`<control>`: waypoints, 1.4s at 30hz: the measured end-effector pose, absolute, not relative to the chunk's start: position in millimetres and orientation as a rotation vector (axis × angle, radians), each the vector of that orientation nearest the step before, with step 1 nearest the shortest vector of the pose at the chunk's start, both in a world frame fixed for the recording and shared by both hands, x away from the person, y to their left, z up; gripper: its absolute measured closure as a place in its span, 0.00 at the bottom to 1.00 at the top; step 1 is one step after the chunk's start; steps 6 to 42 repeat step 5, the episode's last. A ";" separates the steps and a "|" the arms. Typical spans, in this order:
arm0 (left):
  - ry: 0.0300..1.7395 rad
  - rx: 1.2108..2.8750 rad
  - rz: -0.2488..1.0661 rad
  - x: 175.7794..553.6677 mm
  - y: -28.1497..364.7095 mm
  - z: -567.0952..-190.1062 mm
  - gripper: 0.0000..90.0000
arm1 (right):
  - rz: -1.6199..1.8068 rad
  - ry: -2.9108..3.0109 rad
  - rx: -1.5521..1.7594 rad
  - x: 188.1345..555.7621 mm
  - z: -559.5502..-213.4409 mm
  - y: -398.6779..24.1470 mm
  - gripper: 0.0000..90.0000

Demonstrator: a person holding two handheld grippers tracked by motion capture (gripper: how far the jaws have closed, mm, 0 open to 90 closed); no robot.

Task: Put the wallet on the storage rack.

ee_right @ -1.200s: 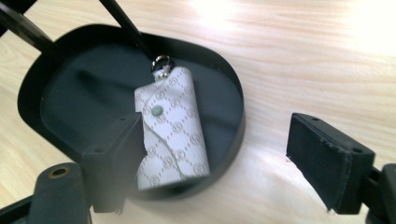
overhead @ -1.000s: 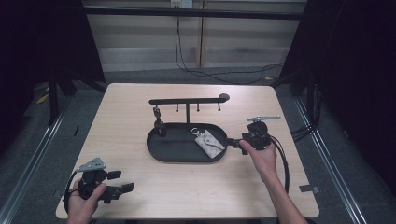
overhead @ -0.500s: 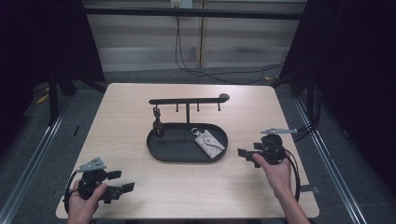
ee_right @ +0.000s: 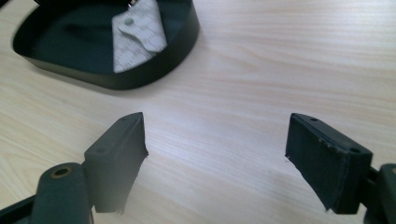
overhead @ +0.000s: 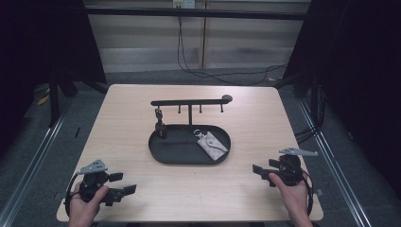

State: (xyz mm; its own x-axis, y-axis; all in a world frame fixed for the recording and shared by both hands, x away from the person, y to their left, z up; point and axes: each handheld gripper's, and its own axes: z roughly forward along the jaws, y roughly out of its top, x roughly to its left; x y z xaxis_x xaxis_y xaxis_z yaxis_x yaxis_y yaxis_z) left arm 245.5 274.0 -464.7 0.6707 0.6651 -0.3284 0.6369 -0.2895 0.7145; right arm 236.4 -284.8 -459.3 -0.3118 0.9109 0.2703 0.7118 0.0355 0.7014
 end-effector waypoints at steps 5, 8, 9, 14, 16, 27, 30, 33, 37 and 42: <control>1.004 1.986 0.038 245.6 274.4 -464.9 0.20 | 1.074 2.081 1.676 234.9 -468.5 -287.6 0.21; 1.004 1.986 0.038 245.6 274.4 -464.9 0.20 | 1.074 2.081 1.676 234.9 -468.5 -287.6 0.21; 1.004 1.986 0.038 245.6 274.4 -464.9 0.20 | 1.074 2.081 1.676 234.9 -468.5 -287.6 0.21; 1.004 1.986 0.038 245.6 274.4 -464.9 0.20 | 1.074 2.081 1.676 234.9 -468.5 -287.6 0.21; 1.004 1.986 0.038 245.6 274.4 -464.9 0.20 | 1.074 2.081 1.676 234.9 -468.5 -287.6 0.21; 1.004 1.986 0.038 245.6 274.4 -464.9 0.20 | 1.074 2.081 1.676 234.9 -468.5 -287.6 0.21; 1.004 1.986 0.038 245.6 274.4 -464.9 0.20 | 1.074 2.081 1.676 234.9 -468.5 -287.6 0.21; 1.004 1.986 0.038 245.6 274.4 -464.9 0.20 | 1.074 2.081 1.676 234.9 -468.5 -287.6 0.21; 1.004 1.986 0.038 245.6 274.4 -464.9 0.20 | 1.074 2.081 1.676 234.9 -468.5 -287.6 0.21; 1.004 1.986 0.038 245.6 274.4 -464.9 0.20 | 1.074 2.081 1.676 234.9 -468.5 -287.6 0.21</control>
